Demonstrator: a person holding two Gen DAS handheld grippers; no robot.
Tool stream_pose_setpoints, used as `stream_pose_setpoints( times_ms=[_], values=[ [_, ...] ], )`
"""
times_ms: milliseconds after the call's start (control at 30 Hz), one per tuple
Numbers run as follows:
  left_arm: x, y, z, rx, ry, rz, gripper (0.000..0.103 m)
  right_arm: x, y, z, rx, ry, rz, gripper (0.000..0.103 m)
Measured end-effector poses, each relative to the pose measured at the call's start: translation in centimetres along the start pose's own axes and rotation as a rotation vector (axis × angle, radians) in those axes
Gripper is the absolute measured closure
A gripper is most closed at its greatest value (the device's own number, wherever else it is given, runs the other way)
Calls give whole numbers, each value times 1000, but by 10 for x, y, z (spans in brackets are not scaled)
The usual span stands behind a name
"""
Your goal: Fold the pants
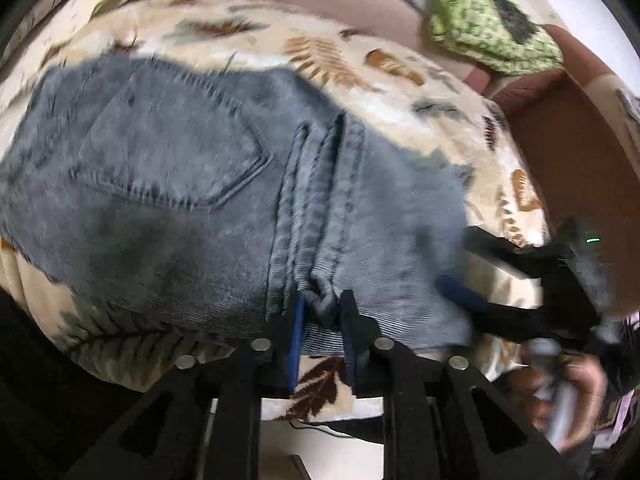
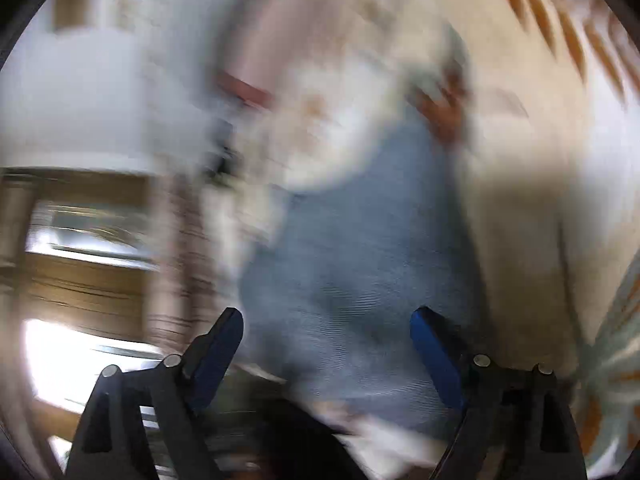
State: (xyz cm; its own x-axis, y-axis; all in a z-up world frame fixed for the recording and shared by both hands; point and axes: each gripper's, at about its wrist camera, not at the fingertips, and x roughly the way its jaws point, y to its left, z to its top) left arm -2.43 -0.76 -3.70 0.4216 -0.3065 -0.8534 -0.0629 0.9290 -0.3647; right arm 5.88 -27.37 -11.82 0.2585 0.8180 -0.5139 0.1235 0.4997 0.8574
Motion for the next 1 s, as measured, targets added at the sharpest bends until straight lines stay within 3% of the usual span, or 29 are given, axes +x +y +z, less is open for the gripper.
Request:
stream_pose_setpoints(
  times_ms=[33,100,133,167,233,267,300,367,467,533,600,733,800,933,1000],
  values=[
    [-8,-5,2,18,-27,4,82,-3,-3,-2,-2,-48,27,18],
    [-34,-17,10,72,-135,-10,64,-8,1,-2,11,-32,33,18],
    [-40,-22,13,86,-162,-42,47,-10,3,0,13,-26,19,18],
    [-42,-28,16,105,-176,-84,43,-12,4,1,4,-24,3,18],
    [-31,-40,20,157,-164,-116,43,-18,14,9,-27,-24,-4,18],
    [-12,-47,22,180,-126,-88,43,-25,18,15,-35,-39,16,18],
    [12,-48,22,189,-55,-49,43,-29,22,19,-38,-56,23,18],
    [56,-39,18,171,85,29,57,-37,34,39,-50,-99,50,18],
    [57,-44,13,247,34,82,58,-23,36,66,-15,-86,105,17],
    [61,-45,14,250,34,86,58,10,20,88,-9,-34,-44,17],
    [62,-47,13,263,36,83,58,26,4,98,36,-22,-58,17],
    [53,-41,17,223,37,11,57,-7,42,78,-87,-82,-88,17],
    [43,-32,17,197,27,-22,56,-24,53,53,-102,-68,0,17],
    [18,-7,25,117,-38,2,50,-26,31,5,-51,-14,30,13],
    [13,-1,39,81,-54,-6,50,0,0,-11,8,63,-20,14]
  ],
)
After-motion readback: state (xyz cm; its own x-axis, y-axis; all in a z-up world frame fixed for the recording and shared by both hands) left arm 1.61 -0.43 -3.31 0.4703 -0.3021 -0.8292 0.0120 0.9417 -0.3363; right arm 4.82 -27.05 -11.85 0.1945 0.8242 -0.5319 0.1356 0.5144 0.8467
